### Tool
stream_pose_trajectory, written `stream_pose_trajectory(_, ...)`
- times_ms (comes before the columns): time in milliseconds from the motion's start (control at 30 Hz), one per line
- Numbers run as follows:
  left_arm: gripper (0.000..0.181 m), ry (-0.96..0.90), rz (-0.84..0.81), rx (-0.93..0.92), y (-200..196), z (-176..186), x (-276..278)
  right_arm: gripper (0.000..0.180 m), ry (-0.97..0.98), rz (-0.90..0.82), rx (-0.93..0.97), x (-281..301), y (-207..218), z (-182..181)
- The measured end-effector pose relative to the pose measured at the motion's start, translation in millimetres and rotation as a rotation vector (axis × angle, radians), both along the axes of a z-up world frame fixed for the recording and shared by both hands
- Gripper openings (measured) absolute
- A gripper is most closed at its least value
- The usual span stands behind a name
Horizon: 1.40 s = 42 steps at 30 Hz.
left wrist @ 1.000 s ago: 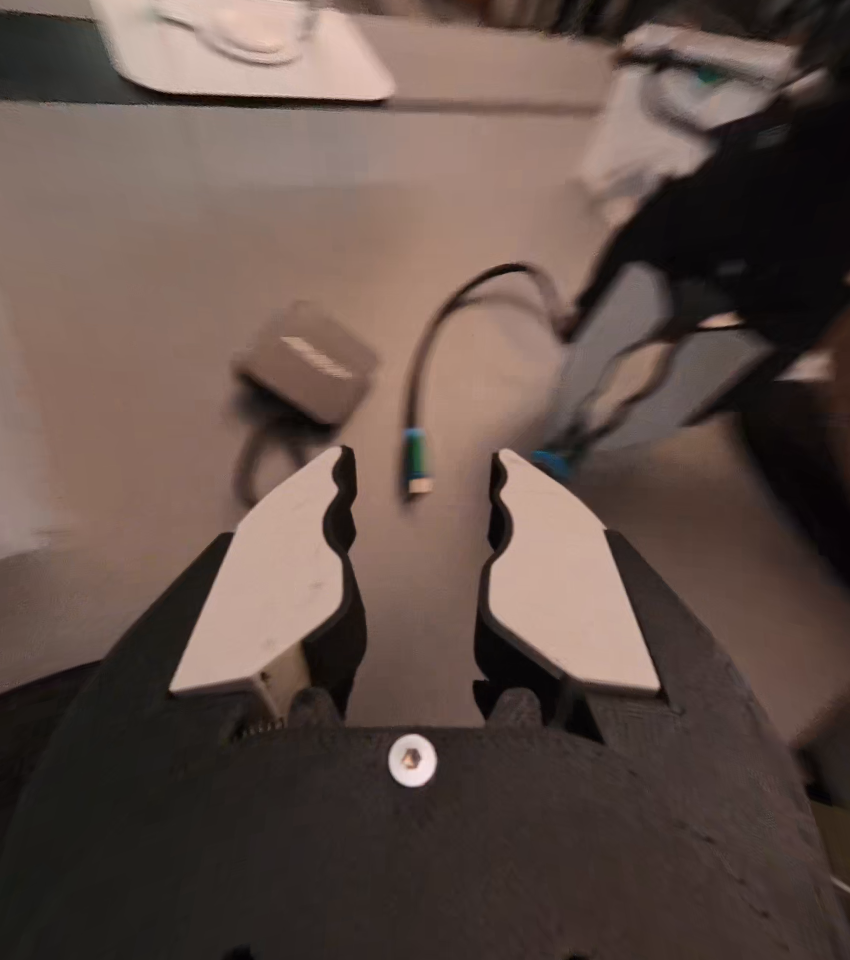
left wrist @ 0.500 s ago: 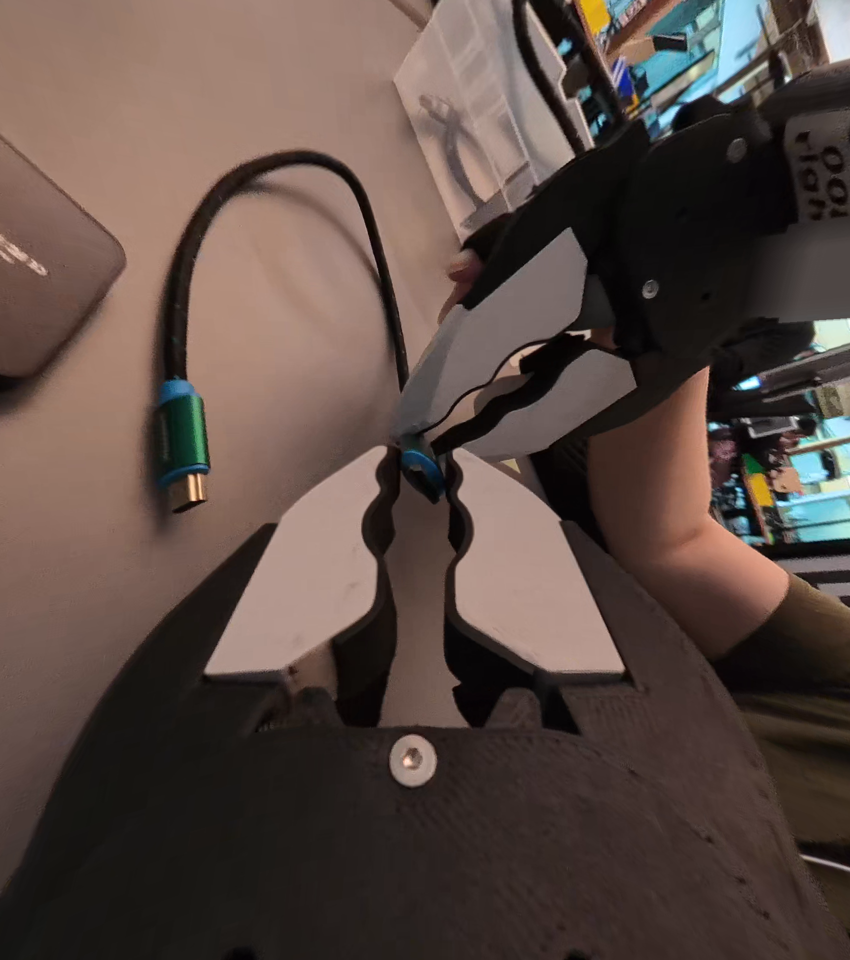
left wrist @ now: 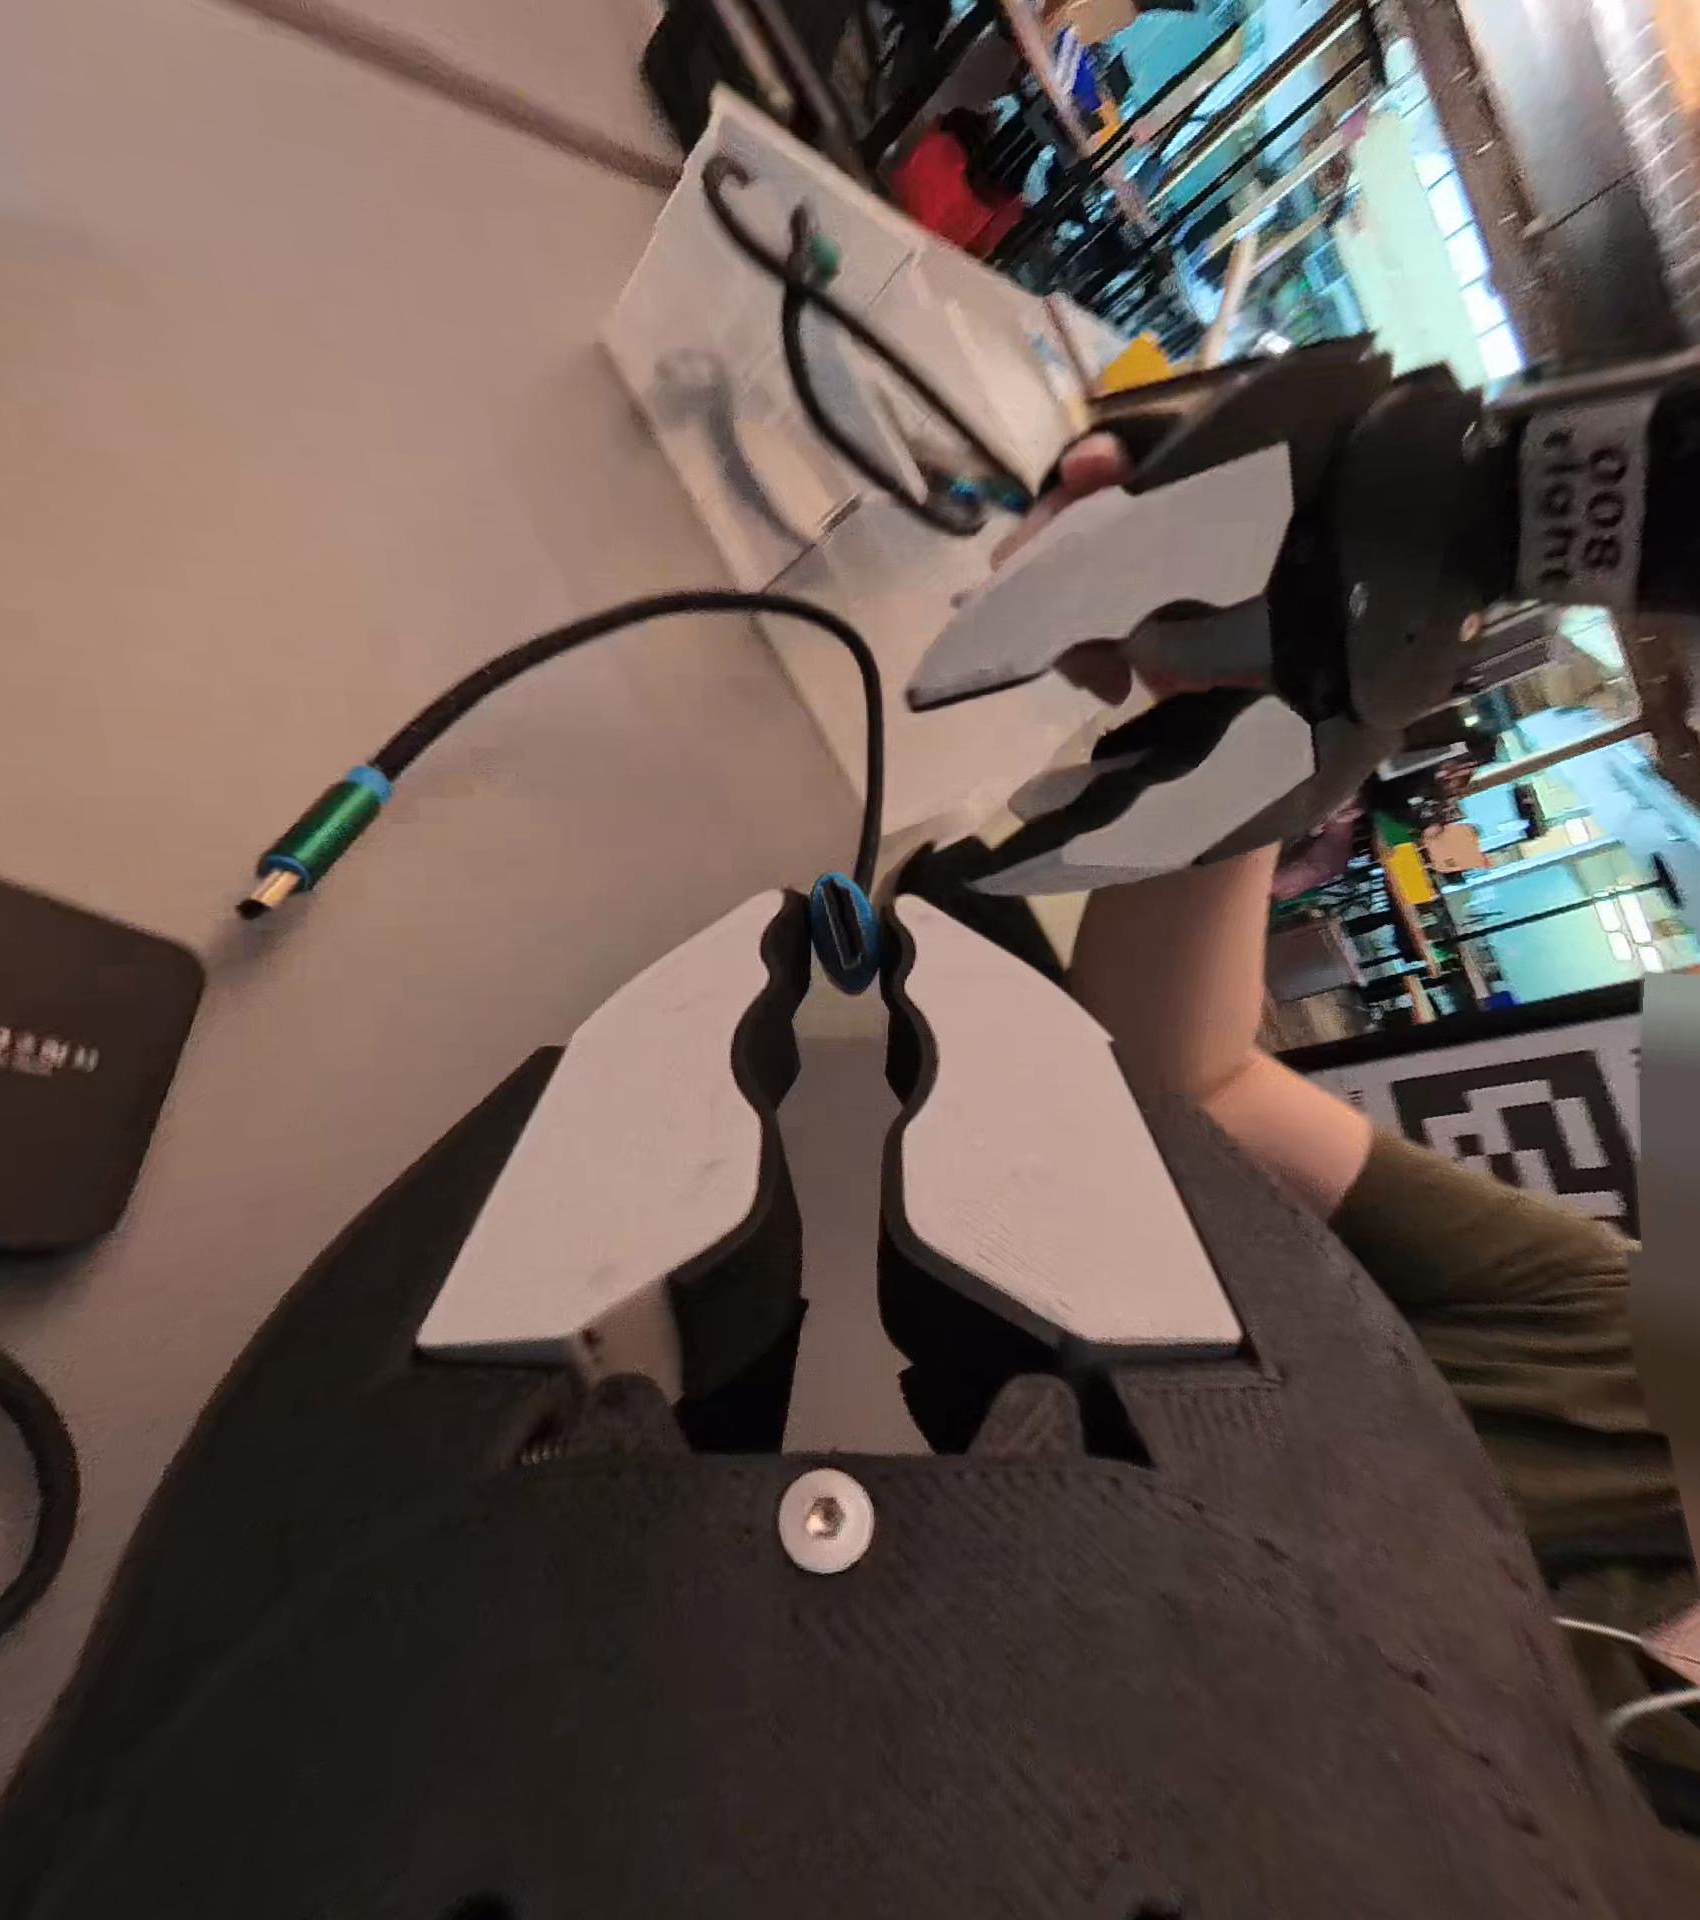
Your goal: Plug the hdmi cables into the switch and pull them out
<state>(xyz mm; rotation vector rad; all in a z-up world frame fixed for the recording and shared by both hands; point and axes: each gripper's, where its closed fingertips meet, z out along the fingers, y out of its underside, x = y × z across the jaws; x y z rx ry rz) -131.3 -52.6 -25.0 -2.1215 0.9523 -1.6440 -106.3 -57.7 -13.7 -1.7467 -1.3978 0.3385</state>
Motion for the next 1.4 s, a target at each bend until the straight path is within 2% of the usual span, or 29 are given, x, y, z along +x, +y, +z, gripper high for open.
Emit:
stream_pose_trajectory(100, 0.011, -0.087, -0.018, -0.047, 11.3, 33.7, 6.9, 0.036, 0.223, 0.032, 0.148, -8.0, -10.7, 60.3)
stream_pose_trajectory(167, 0.011, -0.128, -0.019, -0.054, 19.0, 53.6, 10.1, 0.035, 0.378, 0.119, 0.223, -21.4, -30.0, 96.5)
stream_pose_trajectory(233, 0.011, -0.158, -0.012, -0.049, 26.0, 70.9, 11.5, 0.030, 0.476, 0.242, 0.268, -36.3, -54.4, 116.8)
stream_pose_trajectory(300, 0.011, -0.172, -0.003, -0.026, 31.4, 84.1, 11.4, 0.025, 0.522, 0.406, 0.251, -55.6, -81.4, 118.6)
stream_pose_trajectory(400, 0.011, -0.176, 0.023, 0.010, 40.3, 98.1, 9.4, 0.026, 0.572, 0.515, 0.160, -85.0, -93.9, 107.7)
stream_pose_trajectory(533, 0.011, -0.141, 0.048, 0.066, 49.6, 108.6, 4.7, 0.026, 0.608, 0.508, 0.052, -124.5, -80.4, 77.1)
stream_pose_trajectory(667, 0.011, -0.133, 0.074, 0.089, 55.8, 119.3, -2.4, 0.026, 0.612, 0.289, 0.228, -145.1, -37.9, 51.5)
stream_pose_trajectory(800, 0.011, -0.174, 0.078, 0.081, 51.5, 128.6, -7.5, 0.026, 0.421, 0.039, 0.539, -129.2, 7.6, 22.5)
stream_pose_trajectory(967, 0.011, -0.240, 0.060, 0.038, 43.5, 133.2, -8.9, 0.026, 0.221, -0.188, 0.747, -95.9, 41.8, 7.3)
stream_pose_trajectory(1100, 0.011, -0.255, 0.046, 0.011, 41.6, 129.4, -7.9, 0.039, 0.285, -0.345, 0.790, -72.8, 52.4, 22.0)
stream_pose_trajectory(1400, 0.011, -0.290, 0.045, 0.005, 39.5, 122.3, -3.4, 0.038, 0.615, -0.459, 0.781, -31.3, 40.6, 77.9)
